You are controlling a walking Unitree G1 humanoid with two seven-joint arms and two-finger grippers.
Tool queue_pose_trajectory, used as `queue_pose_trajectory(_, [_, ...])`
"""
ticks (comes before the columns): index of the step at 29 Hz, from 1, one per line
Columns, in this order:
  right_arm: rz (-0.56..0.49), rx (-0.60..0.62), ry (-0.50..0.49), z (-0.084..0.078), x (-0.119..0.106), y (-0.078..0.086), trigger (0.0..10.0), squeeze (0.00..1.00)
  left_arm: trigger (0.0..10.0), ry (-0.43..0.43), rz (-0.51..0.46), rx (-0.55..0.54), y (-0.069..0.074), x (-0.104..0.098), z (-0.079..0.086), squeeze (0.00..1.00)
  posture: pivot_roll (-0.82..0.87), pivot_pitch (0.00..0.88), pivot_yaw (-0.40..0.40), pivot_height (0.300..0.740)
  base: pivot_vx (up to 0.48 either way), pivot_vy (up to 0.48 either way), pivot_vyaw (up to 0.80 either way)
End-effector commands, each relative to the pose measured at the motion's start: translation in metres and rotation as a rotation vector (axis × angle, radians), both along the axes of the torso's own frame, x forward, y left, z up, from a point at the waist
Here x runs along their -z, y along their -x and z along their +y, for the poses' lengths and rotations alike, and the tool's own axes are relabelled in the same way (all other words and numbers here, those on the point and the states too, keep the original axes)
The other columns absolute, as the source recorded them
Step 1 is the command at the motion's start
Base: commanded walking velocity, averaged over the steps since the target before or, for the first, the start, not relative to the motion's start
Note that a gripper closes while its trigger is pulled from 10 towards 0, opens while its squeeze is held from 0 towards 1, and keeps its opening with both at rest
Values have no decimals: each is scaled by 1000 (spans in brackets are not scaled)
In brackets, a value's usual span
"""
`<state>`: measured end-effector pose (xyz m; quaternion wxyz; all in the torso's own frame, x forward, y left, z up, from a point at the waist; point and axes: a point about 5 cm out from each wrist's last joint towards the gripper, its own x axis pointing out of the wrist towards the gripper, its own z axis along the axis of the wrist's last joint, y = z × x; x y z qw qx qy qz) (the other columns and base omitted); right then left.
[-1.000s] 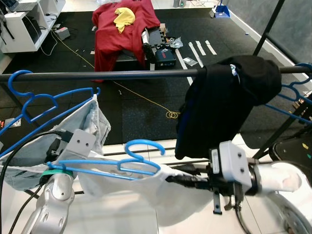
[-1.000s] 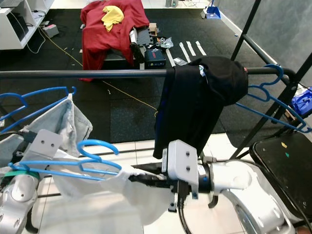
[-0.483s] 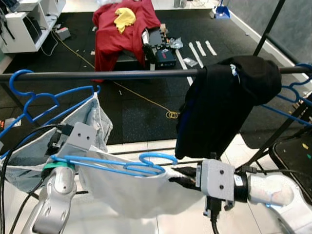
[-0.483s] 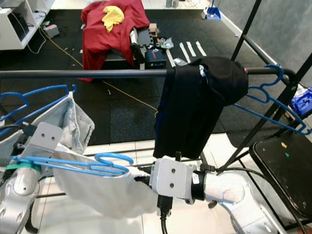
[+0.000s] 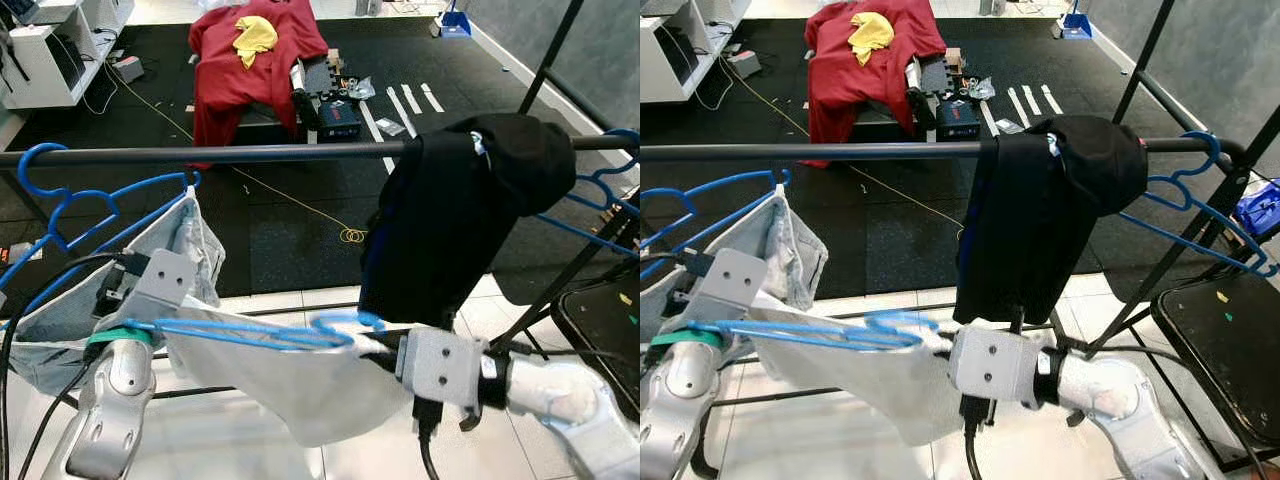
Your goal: Hang hanger
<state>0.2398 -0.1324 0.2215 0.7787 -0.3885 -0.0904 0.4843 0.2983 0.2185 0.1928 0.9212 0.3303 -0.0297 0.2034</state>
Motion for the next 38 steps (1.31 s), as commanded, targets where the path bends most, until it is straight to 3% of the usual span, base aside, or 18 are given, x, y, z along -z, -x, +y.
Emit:
queue_pose_trajectory(1, [37,-48,7,3,6,11,10000,0,10000,-12,-18,-58,1,0,9,0,-171,198,85,740,0,0,0])
queue_pose_trajectory(7, [34,-55,19,5,12,24,10000,0,10000,-49,-17,-110,-1,-4,21,0,-172,204,86,740,0,0,0])
queue_pose_trajectory(19, [9,-51,21,8,9,33,10000,0,10000,-74,-19,-121,-9,-6,25,0,-186,207,103,740,0,0,0])
queue_pose_trajectory(28, [18,-20,57,3,18,44,10000,0,10000,-85,-33,-139,-12,-11,29,0,-170,218,95,740,0,0,0])
queue_pose_trajectory(34, [-17,118,105,-8,34,36,10000,0,10000,-82,-32,-137,-11,-9,29,0,-170,224,93,740,0,0,0])
queue_pose_trajectory(38, [-89,197,124,-15,30,25,10000,0,10000,-80,-32,-134,-12,-8,28,0,-175,224,92,740,0,0,0])
